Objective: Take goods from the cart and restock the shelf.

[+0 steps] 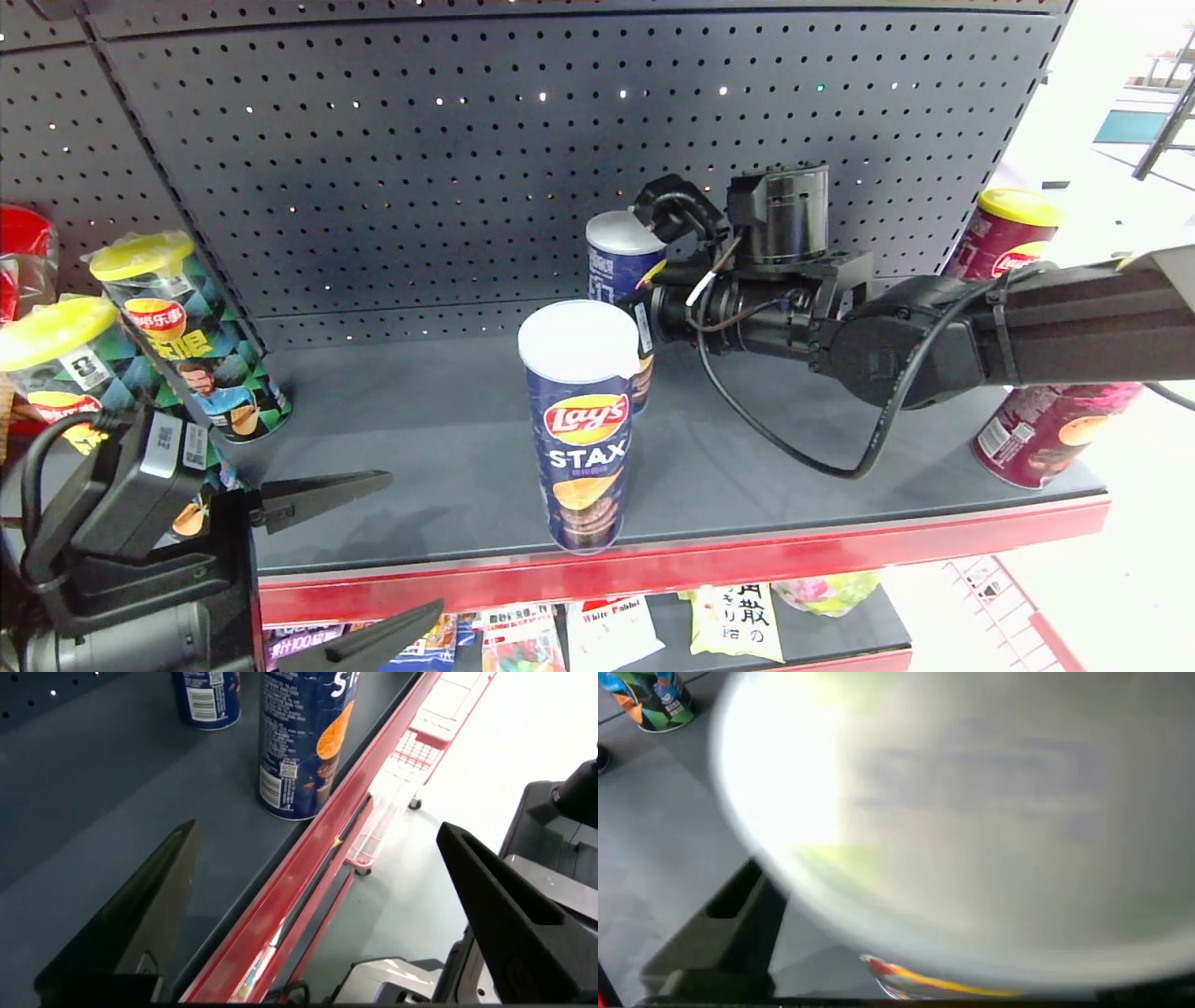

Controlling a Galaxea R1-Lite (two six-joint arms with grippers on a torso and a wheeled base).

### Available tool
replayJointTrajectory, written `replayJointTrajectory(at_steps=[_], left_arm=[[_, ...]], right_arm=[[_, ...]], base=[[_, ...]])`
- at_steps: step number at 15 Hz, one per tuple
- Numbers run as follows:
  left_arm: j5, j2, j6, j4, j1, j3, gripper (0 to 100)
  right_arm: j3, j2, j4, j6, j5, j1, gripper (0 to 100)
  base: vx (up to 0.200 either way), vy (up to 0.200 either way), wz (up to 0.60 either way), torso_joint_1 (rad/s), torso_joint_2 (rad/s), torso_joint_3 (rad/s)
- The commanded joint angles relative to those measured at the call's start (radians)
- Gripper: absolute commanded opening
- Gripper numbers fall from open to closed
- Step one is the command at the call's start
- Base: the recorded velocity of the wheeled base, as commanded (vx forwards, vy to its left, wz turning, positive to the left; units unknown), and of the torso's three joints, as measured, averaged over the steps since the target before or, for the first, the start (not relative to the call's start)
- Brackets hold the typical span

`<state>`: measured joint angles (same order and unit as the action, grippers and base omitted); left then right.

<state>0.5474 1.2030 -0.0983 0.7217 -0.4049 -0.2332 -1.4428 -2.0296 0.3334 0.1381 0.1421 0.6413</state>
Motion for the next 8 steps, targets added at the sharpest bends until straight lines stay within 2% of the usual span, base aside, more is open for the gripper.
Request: replayJointTrajectory(at_steps=[1,4,8], left_arm=[[0.0,0.007,0.0,0.001,0.0,0.0,100],[0.0,0.01,0.012,0.001,0.0,-0.002,100],[0.0,0.046,0.012,0.002,0.0,-0.003,100]], right_arm=[[0.002,0.014,-0.001,-0.002,-0.001,0.001,100],[0.045,0.068,-0.001,-0.012,-0.006,-0.003,100],[0.203,0.2,-0.001,-0.064,-0.058,-0.005,100]], base=[[0.0,0.0,0.0,0.0,0.0,0.0],[0.0,0.0,0.0,0.0,0.0,0.0],[0.0,0.0,0.0,0.0,0.0,0.0]])
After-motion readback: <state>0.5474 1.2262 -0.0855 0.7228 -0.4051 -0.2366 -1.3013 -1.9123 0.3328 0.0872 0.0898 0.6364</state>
